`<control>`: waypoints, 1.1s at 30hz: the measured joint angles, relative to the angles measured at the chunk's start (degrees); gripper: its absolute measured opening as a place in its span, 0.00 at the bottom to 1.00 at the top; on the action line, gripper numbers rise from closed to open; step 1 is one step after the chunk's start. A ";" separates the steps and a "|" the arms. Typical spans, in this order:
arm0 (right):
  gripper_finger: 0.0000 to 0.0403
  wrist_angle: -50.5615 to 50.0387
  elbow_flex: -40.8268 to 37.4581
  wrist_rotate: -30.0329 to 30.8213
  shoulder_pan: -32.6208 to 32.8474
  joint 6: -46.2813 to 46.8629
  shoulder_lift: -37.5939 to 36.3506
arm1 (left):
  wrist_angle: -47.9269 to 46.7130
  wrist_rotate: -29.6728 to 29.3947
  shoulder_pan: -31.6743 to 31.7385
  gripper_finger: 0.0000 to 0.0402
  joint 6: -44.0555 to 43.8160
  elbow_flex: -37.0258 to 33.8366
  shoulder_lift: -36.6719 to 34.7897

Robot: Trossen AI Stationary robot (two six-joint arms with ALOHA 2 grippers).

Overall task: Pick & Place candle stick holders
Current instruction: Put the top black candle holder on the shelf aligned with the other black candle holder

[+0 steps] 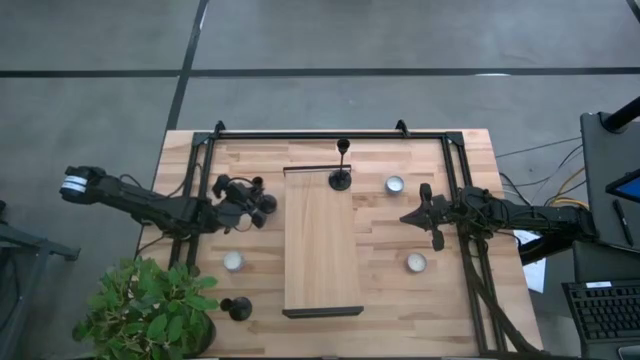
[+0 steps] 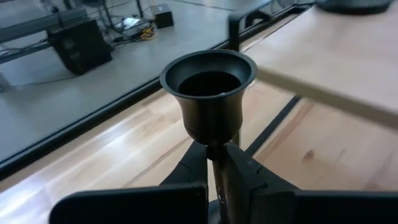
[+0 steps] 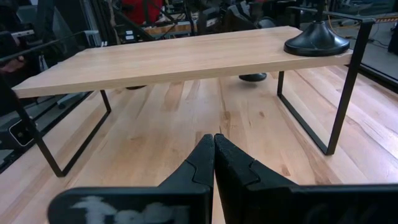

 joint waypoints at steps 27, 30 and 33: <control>0.02 0.00 0.00 0.00 0.00 -0.02 0.00 | -1.03 3.75 -2.27 0.03 17.68 16.19 -0.38; 0.02 -0.02 0.00 0.00 0.00 0.00 0.00 | -0.78 3.64 -2.30 0.04 18.38 17.48 -0.41; 0.02 -0.02 0.00 0.00 0.00 -0.02 -0.01 | -0.86 3.80 -2.36 0.03 19.38 18.22 -0.42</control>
